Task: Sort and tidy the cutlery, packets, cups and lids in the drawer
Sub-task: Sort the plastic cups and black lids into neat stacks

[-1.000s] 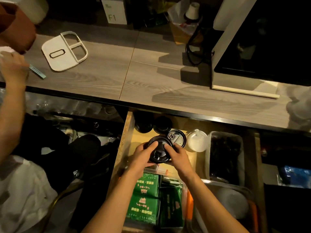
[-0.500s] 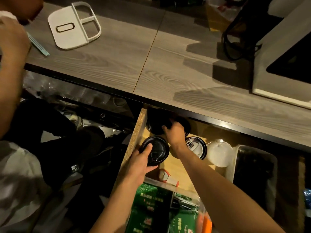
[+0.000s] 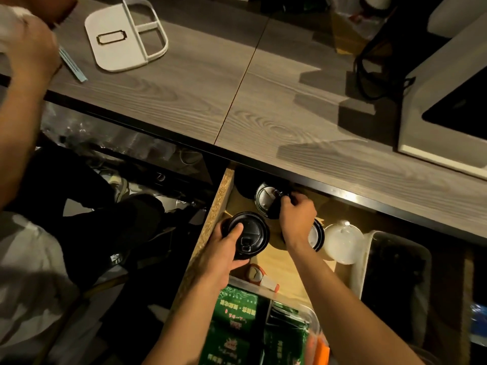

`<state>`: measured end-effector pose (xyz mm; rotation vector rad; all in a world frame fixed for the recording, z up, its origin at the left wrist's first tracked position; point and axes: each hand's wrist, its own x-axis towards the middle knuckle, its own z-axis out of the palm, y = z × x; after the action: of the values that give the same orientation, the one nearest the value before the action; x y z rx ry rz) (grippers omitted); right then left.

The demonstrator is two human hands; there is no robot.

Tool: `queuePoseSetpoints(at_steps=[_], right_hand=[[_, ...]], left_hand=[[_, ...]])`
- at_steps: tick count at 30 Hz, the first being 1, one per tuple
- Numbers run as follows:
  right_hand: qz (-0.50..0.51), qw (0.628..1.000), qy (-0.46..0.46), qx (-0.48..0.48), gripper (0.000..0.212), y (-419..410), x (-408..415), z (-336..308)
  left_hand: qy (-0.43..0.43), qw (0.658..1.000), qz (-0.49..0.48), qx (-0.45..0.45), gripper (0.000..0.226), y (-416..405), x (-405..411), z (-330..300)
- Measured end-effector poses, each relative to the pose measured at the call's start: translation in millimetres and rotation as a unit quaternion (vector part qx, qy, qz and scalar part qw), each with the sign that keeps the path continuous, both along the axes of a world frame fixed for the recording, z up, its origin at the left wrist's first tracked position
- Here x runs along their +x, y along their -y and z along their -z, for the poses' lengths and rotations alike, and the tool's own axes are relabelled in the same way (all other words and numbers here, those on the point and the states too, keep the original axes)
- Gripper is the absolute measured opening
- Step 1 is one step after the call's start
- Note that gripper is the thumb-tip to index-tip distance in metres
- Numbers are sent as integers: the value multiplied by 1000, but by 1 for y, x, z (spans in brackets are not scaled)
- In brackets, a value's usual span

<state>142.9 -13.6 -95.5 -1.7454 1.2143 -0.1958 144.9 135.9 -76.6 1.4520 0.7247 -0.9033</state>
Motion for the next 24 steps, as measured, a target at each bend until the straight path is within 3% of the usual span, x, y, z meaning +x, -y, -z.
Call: queuePoseSetpoints(at_steps=[4, 7, 11, 17, 20, 24], right_hand=[[65, 993, 39, 86, 20, -2, -23, -25], [59, 984, 77, 152, 28, -11, -39, -41], [-22, 990, 73, 118, 23, -32, -56, -45], [-87, 993, 54, 51, 22, -49, -72, -30], [-88, 989, 73, 96, 27, -55, -77, -39], [-47, 982, 94, 157, 32, -55, -88, -51]], left_hand=[[15, 1000, 13, 16, 53, 1, -2, -13], [32, 998, 32, 33, 45, 1, -7, -19], [38, 998, 47, 13, 15, 1, -18, -29], [15, 997, 34, -74, 44, -7, -33, -36], [32, 994, 55, -93, 59, -7, -38, -35], [44, 994, 30, -95, 25, 0, -43, -37]])
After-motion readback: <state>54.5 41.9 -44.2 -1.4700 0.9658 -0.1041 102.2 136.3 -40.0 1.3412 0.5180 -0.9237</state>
